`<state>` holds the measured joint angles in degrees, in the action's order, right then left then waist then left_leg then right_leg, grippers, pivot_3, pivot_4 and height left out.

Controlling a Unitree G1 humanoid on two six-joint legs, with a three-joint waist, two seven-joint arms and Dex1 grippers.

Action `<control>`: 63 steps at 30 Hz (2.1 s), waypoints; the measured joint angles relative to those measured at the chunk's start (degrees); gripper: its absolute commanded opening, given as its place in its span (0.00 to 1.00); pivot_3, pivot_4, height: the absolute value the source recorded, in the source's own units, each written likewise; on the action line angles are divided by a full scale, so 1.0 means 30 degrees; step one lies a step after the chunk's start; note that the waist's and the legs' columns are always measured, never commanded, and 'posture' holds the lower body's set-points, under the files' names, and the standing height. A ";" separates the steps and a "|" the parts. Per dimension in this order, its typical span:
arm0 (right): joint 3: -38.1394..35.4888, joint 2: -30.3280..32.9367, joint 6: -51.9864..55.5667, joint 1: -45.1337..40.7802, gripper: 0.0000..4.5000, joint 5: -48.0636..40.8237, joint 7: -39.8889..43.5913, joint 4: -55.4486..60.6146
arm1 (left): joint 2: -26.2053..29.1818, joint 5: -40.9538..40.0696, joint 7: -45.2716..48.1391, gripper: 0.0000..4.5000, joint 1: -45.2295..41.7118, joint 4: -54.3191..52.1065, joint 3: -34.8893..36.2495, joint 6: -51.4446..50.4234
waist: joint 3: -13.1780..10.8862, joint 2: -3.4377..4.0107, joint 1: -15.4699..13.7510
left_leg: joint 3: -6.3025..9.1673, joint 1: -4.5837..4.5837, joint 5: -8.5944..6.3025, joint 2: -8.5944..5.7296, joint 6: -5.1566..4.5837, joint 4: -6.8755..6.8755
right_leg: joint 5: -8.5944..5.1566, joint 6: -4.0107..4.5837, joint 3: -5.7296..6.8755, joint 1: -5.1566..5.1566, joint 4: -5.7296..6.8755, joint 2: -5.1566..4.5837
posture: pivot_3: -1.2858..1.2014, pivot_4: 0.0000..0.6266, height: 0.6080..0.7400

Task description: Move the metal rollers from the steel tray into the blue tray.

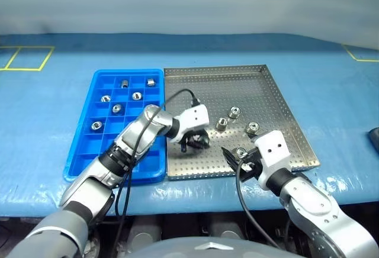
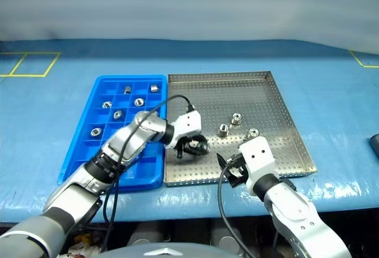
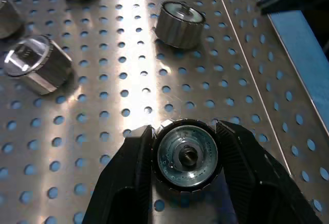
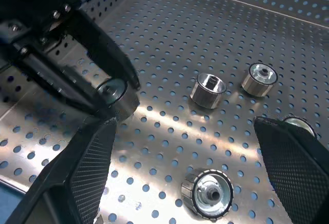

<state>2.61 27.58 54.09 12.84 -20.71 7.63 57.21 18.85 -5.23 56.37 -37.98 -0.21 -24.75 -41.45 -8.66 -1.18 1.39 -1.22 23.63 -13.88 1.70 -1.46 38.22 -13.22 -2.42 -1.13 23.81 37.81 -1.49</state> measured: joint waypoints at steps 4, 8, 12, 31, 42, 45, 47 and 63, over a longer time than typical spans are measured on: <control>0.1387 0.0327 0.0139 -0.2907 1.00 -0.0118 0.1146 -0.0897 | -0.0209 -0.0691 -0.3313 0.37 0.1554 -0.3587 0.3851 -0.2077 | -0.0004 0.0006 -0.0144 | 0.0005 -0.0014 0.0000 -0.0006 0.0000 -0.0017 | 0.0058 -0.0097 -0.0002 -0.0009 -0.0004 0.0000 | 0.57 0.24 1.00; 0.2492 0.0572 0.0174 -0.4944 1.00 -0.0150 0.2328 -0.2237 | 0.0684 -0.0167 -0.6097 0.37 0.3595 -0.6362 0.5567 -0.3634 | -0.0008 0.0000 -0.0686 | 0.0034 -0.0008 0.0001 -0.0025 0.0002 -0.0035 | 0.0058 -0.0092 0.0029 -0.0009 -0.0004 0.0001 | 0.60 0.24 1.00; 0.3702 0.0680 0.0057 -0.6931 1.00 -0.0126 0.3568 -0.3718 | 0.1355 -0.0069 -0.7752 0.37 0.5868 -0.9844 0.6982 -0.5798 | -0.0019 -0.0010 -0.1322 | 0.0047 0.0013 0.0001 -0.0021 0.0003 -0.0036 | 0.0059 -0.0087 0.0047 -0.0006 -0.0018 -0.0027 | 0.63 0.24 1.00; 0.6409 0.0393 -0.1299 -0.9469 1.00 0.0281 0.6899 -0.6427 | 0.1352 -0.0576 -1.1999 0.37 1.0406 -1.4438 0.9570 -1.1436 | -0.0024 -0.0020 -0.4110 | 0.0137 0.0028 0.0006 -0.0023 0.0015 -0.0022 | -0.0021 0.0050 0.0142 -0.0030 -0.0023 -0.0051 | 0.68 0.24 1.00; 0.5733 0.0328 -0.1126 -0.8155 1.00 0.0461 0.6118 -0.5799 | 0.1257 -0.1313 -1.2248 0.37 0.9538 -1.2950 0.9402 -1.0583 | -0.0024 -0.0018 -0.4389 | 0.0141 0.0033 0.0008 -0.0022 0.0021 -0.0025 | -0.0034 0.0074 0.0155 -0.0023 -0.0025 -0.0056 | 0.64 0.24 1.00; 0.5678 0.0310 -0.0954 -0.7771 1.00 0.0455 0.5833 -0.5316 | 0.1252 -0.1385 -1.2332 0.37 0.8800 -1.1924 0.9104 -1.0070 | -0.0024 -0.0018 -0.4236 | 0.0135 0.0038 0.0009 -0.0023 0.0024 -0.0024 | -0.0035 0.0074 0.0154 -0.0024 -0.0035 -0.0057 | 0.63 0.24 1.00; 0.5609 0.0311 -0.0794 -0.7548 1.00 0.0455 0.5692 -0.5241 | 0.1252 -0.1500 -1.2327 0.37 0.8404 -1.1520 0.8778 -0.9767 | -0.0025 -0.0018 -0.4138 | 0.0136 0.0052 0.0010 -0.0028 0.0024 -0.0028 | -0.0029 0.0083 0.0153 -0.0019 -0.0041 -0.0064 | 0.63 0.24 1.00; 0.4942 0.0140 -0.0316 -0.6434 1.00 0.0454 0.4705 -0.4269 | 0.1414 -0.2284 -1.2537 1.00 0.8251 -1.1117 0.9247 -1.1560 | -0.0024 -0.0016 -0.2762 | 0.0168 0.0027 0.0018 -0.0024 0.0036 -0.0051 | -0.0041 0.0084 0.0177 -0.0039 -0.0039 -0.0067 | 0.62 0.24 1.00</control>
<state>17.43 28.00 53.15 -6.46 -19.35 21.74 44.40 23.09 -12.08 18.76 -13.23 -33.56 2.98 -76.13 -8.73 -1.23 -6.89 -0.71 23.71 -13.82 1.63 -1.35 38.07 -13.35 -2.16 -0.60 23.69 37.70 -1.69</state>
